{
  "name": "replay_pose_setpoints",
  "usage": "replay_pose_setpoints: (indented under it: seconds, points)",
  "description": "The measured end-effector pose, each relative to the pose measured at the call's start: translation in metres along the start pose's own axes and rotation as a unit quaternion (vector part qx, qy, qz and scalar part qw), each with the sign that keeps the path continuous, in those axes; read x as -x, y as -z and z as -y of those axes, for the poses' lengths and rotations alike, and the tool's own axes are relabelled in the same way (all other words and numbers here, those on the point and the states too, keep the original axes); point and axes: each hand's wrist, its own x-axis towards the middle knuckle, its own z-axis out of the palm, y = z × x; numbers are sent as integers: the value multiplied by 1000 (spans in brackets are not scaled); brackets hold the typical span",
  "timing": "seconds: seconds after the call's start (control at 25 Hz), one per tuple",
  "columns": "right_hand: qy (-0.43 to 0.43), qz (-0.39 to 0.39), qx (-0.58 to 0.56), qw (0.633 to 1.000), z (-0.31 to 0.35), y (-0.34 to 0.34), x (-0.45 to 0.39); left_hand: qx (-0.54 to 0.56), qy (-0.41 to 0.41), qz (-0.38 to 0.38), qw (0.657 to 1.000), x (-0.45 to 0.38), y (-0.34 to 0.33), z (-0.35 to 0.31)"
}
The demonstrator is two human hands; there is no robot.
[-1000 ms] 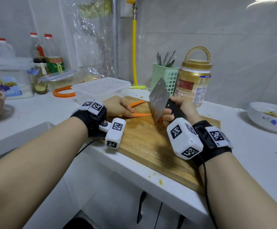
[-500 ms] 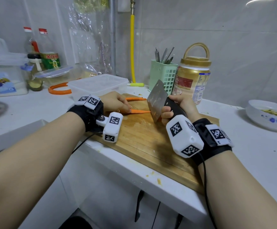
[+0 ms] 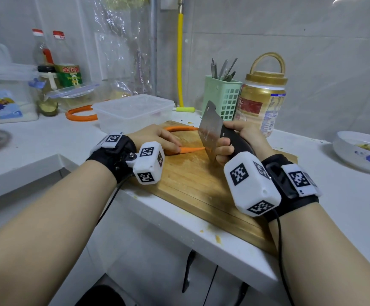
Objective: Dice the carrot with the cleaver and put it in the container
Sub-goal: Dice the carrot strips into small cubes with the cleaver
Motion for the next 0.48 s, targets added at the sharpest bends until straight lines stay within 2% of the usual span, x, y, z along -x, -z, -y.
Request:
replay_pose_setpoints:
  seconds: [0.48]
  points:
    - [-8,0,17,1000,1,-6,5,14,-7,9,1000,-2,2,4]
